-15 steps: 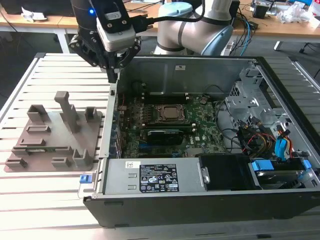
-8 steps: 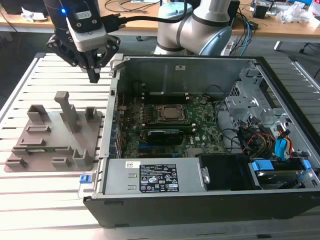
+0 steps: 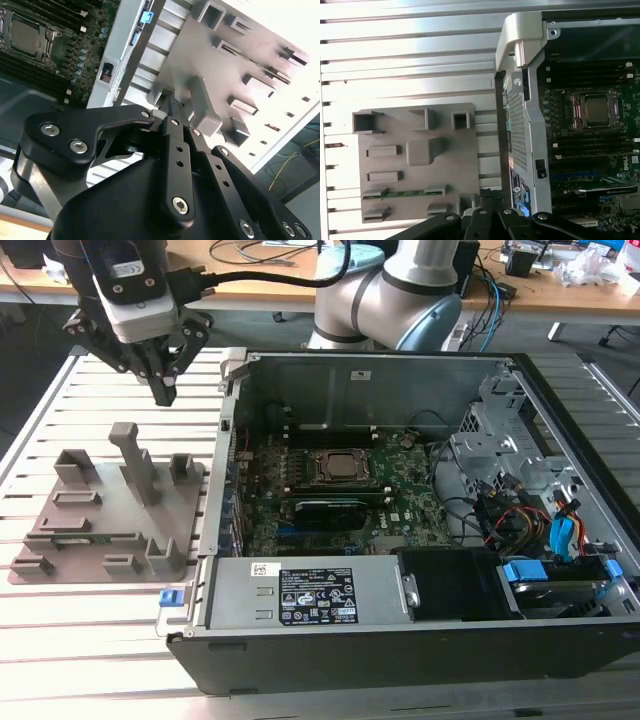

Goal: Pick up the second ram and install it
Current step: 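Reach for the second ram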

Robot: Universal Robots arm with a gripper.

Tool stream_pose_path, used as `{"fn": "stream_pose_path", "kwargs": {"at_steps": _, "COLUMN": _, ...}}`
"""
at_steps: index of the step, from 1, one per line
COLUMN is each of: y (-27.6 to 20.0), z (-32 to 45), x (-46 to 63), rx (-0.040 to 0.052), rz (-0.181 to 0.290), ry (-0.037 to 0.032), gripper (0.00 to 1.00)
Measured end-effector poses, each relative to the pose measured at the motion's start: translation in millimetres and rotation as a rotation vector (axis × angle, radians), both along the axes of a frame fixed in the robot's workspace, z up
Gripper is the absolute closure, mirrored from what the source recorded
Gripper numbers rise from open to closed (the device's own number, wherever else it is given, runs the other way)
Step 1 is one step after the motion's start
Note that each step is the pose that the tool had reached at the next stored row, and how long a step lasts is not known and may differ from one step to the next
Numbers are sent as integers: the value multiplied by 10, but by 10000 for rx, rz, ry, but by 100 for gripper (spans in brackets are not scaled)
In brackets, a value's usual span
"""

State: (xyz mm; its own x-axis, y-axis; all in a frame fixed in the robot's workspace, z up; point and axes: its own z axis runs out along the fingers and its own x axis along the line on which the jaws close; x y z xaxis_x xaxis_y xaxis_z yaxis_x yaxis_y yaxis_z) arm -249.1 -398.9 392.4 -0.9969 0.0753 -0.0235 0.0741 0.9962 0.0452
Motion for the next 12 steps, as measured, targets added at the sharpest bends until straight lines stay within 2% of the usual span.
{"fn": "stream_pose_path", "kwargs": {"at_steps": 12, "y": 0, "z": -4, "x": -675, "rx": 0, "rz": 0, "ry": 0, "gripper": 89}}
